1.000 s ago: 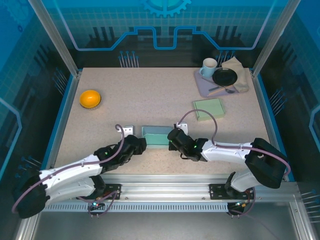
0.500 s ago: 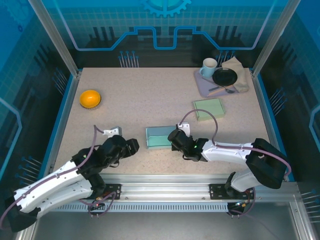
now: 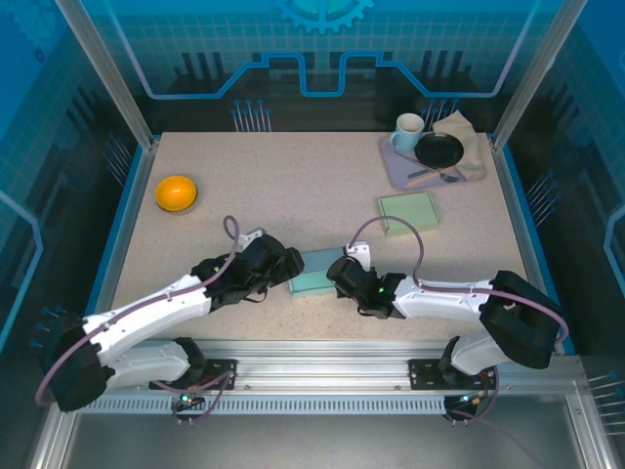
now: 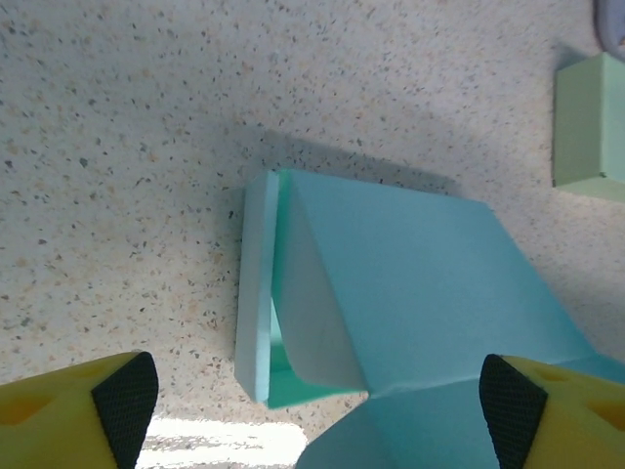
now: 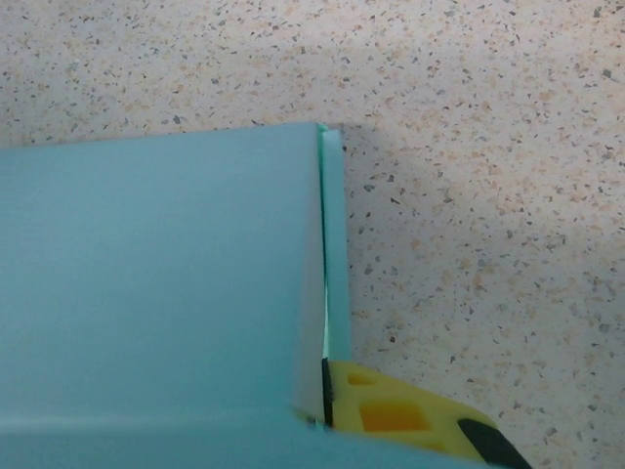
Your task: Fold the paper box
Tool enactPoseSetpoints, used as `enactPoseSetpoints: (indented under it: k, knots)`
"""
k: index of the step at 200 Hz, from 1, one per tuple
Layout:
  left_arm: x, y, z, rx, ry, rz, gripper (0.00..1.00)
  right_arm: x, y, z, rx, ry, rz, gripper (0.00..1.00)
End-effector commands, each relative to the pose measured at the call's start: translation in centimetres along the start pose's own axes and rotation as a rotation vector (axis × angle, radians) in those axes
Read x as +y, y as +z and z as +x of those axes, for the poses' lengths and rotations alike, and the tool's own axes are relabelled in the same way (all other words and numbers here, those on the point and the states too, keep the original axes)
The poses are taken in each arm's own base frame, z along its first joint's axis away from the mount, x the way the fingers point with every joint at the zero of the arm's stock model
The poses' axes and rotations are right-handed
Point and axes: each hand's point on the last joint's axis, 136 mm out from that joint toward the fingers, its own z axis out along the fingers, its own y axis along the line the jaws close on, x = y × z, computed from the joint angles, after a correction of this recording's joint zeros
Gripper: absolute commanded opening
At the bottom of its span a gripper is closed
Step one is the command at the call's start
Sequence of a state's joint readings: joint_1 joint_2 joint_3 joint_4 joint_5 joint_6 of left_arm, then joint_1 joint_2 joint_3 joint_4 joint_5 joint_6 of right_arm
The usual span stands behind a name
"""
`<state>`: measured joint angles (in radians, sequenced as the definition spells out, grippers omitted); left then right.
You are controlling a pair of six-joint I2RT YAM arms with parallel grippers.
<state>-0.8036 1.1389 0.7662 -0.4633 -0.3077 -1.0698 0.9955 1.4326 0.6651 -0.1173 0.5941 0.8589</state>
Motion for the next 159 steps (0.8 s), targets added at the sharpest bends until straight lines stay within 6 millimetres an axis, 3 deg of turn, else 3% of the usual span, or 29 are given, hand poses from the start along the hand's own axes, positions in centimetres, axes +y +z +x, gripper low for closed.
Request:
enactPoseSetpoints:
  k: [1,22,51,94,132,159]
  knots:
    - [-1.2,1.0,0.3,0.035,-0.047,0.026,0.89,-0.9,0.0,1.7,0.034,-0.044,0.030,0.13]
    - [-0.3,2.4,1.1,0.044,-0.065,0.009,0.88,-0.9,-0.1,1.9,0.041,-0.048,0.025,0.19]
    - [1.2,3.3,1.6,0.039,-0.067,-0.041,0.88,-0.9,-0.6,2.4,0.076,-0.042,0.017,0.38]
    - [3.2,5.0,2.7,0.058,-0.048,-0.121,0.87,-1.0,-2.4,3.3,0.147,-0.052,-0.033,0.48]
    - [4.1,6.4,3.6,0.070,-0.035,-0.175,0.87,-1.8,-5.7,3.9,0.220,-0.087,-0.069,0.54]
    - [4.6,6.6,3.2,0.047,-0.018,-0.200,0.87,-3.8,-8.9,3.0,0.205,-0.100,-0.057,0.59]
